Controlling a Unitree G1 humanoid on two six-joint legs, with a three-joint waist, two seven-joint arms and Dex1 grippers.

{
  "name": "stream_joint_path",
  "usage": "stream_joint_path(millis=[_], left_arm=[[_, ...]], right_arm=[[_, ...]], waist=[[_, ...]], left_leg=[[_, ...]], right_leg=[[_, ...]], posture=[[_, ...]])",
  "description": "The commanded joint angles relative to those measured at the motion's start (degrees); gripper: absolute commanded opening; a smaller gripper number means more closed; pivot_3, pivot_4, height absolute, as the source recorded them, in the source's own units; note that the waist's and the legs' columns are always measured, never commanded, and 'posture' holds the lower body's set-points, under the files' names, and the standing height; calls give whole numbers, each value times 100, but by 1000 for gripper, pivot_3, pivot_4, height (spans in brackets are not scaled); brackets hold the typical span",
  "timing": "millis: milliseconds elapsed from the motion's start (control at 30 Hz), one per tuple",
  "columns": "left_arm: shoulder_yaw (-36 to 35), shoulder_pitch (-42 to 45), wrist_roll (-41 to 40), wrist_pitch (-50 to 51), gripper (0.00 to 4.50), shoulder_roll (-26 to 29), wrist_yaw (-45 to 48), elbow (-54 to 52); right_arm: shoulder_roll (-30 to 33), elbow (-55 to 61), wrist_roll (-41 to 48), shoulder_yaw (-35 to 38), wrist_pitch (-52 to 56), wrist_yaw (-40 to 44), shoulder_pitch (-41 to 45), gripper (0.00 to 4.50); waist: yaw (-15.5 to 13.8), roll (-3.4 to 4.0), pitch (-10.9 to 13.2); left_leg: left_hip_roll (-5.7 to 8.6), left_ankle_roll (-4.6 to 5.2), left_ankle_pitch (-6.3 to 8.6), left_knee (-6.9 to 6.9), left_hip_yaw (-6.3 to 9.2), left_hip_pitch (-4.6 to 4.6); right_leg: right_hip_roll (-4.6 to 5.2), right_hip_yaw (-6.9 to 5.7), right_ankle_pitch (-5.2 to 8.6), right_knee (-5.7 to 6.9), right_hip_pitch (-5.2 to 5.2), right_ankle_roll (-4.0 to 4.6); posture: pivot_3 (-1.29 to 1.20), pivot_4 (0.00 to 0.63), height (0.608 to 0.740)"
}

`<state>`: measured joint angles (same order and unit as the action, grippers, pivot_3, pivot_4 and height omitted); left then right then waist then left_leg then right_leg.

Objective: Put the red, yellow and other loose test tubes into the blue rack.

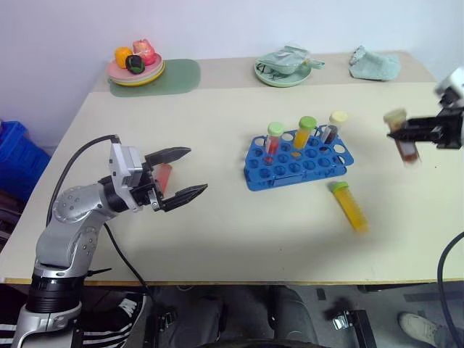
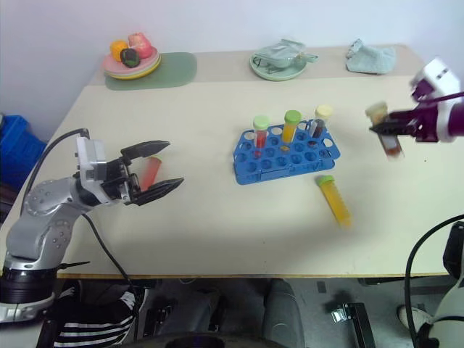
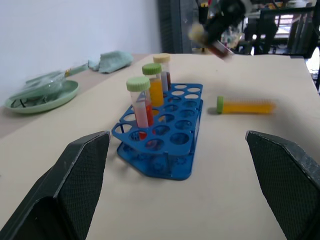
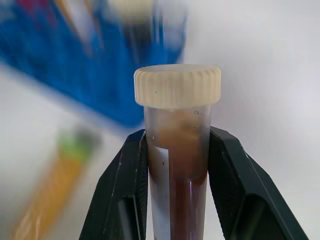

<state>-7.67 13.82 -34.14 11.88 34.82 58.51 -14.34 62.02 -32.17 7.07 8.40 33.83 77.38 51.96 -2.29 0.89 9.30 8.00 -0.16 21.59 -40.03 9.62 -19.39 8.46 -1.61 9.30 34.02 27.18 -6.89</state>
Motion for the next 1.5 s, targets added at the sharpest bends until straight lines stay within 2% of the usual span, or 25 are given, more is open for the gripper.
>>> stream_joint_path(millis=[33, 133, 233, 333, 433, 600, 800, 1500], left_arm=[[-72, 132, 52, -150, 4500, 22, 37, 82], [-105, 218, 78, -199, 4500, 58, 98, 218], [-163, 432, 85, -218, 4500, 137, 176, 443], [-140, 595, 98, -240, 4500, 154, 241, 630], [-71, 778, 123, -254, 4500, 105, 288, 809], [-24, 987, 134, -204, 4500, 108, 360, 955], [-45, 1024, 105, -77, 4500, 161, 377, 886], [-91, 756, 26, 347, 4500, 158, 171, 403]], right_arm=[[-410, 1260, 794, 1201, 262, -816, -547, 1615], [-823, 2259, 829, 1685, -240, -1626, -1253, 1615], [-1758, 3547, 948, 2181, -426, -2863, -1985, 1615], [-2493, 4111, 959, 2273, -761, -3651, -2458, 1615], [-3281, 4497, 982, 2030, -1030, -4267, -2934, 1615], [-4022, 4749, 968, 1510, -1361, -4831, -3288, 1615], [-4146, 4392, 832, 1275, -1905, -5138, -3371, 1615], [-3928, 3481, 730, 777, -2870, -5170, -3326, 1615]], waist=[[-4, -3, -2], [-4, -3, -2], [2, -4, -3], [22, -2, -4], [25, -2, -5], [60, -2, -5], [152, -2, -5], [199, -2, -5]], left_leg=[[1, 1, 0, -3, -1, 1], [2, 1, 0, -6, -2, 1], [1, 1, 0, -5, 1, 2], [1, 0, -1, -7, -2, 4], [2, 1, -1, -9, -6, 6], [3, 1, -1, -8, -6, 8], [3, 1, -1, -7, -1, 9], [-2, 1, -1, -4, -2, 12]], right_leg=[[1, 0, 0, 0, -1, -1], [2, 1, -4, 3, -1, -4], [0, 0, -4, 5, 0, -4], [0, 2, -5, 9, 0, -4], [0, 7, -8, 9, -1, -4], [-1, 8, -9, 8, -3, -3], [-4, 7, -9, 8, -4, -3], [-11, 9, -8, 7, -4, -2]], posture=[[0, 150, 740], [0, 150, 740], [0, 150, 740], [0, 150, 740], [0, 150, 740], [0, 150, 740], [0, 150, 740], [0, 150, 740]])
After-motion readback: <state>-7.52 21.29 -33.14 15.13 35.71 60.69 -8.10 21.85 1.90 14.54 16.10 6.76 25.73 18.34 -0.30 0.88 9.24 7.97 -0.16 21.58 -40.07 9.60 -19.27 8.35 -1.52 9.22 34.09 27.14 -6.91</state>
